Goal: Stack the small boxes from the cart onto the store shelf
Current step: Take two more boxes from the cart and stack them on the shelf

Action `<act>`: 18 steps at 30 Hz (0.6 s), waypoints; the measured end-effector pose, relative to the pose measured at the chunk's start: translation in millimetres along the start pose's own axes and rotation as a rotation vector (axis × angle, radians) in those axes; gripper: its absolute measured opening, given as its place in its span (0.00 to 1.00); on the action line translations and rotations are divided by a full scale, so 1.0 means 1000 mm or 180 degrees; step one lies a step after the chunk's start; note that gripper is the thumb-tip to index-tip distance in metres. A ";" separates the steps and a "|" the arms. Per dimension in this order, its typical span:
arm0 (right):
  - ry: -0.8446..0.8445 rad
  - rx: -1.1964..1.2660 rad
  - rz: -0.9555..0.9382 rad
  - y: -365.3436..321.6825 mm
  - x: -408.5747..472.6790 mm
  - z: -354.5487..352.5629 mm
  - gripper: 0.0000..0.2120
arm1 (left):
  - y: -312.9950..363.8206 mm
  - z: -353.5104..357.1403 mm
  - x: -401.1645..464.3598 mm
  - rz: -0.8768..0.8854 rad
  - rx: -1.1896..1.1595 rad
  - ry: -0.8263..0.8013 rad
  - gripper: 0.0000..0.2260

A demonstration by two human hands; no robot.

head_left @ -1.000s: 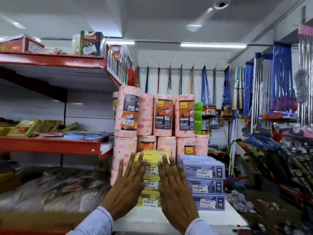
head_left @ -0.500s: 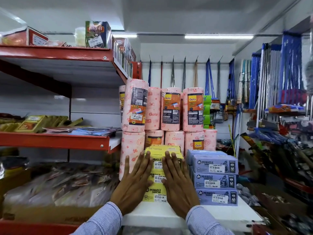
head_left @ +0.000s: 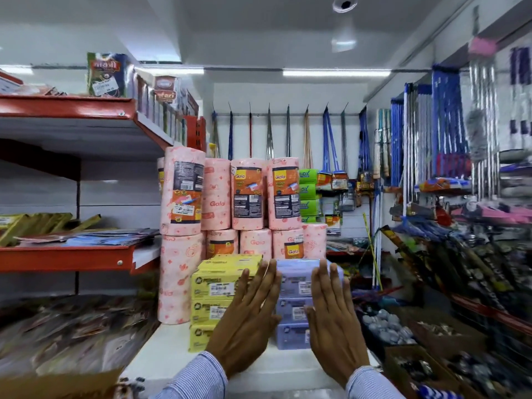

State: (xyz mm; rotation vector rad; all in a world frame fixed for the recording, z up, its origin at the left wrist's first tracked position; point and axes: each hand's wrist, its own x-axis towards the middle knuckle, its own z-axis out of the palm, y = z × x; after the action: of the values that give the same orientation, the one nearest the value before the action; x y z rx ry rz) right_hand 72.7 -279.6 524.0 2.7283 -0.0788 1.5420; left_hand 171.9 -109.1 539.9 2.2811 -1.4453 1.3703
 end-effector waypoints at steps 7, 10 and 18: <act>0.0003 0.0176 0.0220 0.044 0.006 -0.002 0.30 | 0.032 0.017 0.040 0.0059 0.0169 -0.0076 0.30; -0.0100 0.0281 0.0028 0.051 0.007 0.006 0.30 | 0.036 0.026 0.045 0.0010 0.0223 -0.0123 0.30; -0.0065 0.0578 -0.0072 0.053 0.009 0.016 0.29 | 0.036 0.034 0.042 -0.0053 0.0204 -0.0152 0.30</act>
State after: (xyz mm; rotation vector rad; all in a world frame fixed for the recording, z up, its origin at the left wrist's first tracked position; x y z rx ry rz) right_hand 88.1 -333.9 522.7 2.8698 0.0968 1.5900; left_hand 171.8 -173.7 538.1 2.3754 -1.4125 1.3862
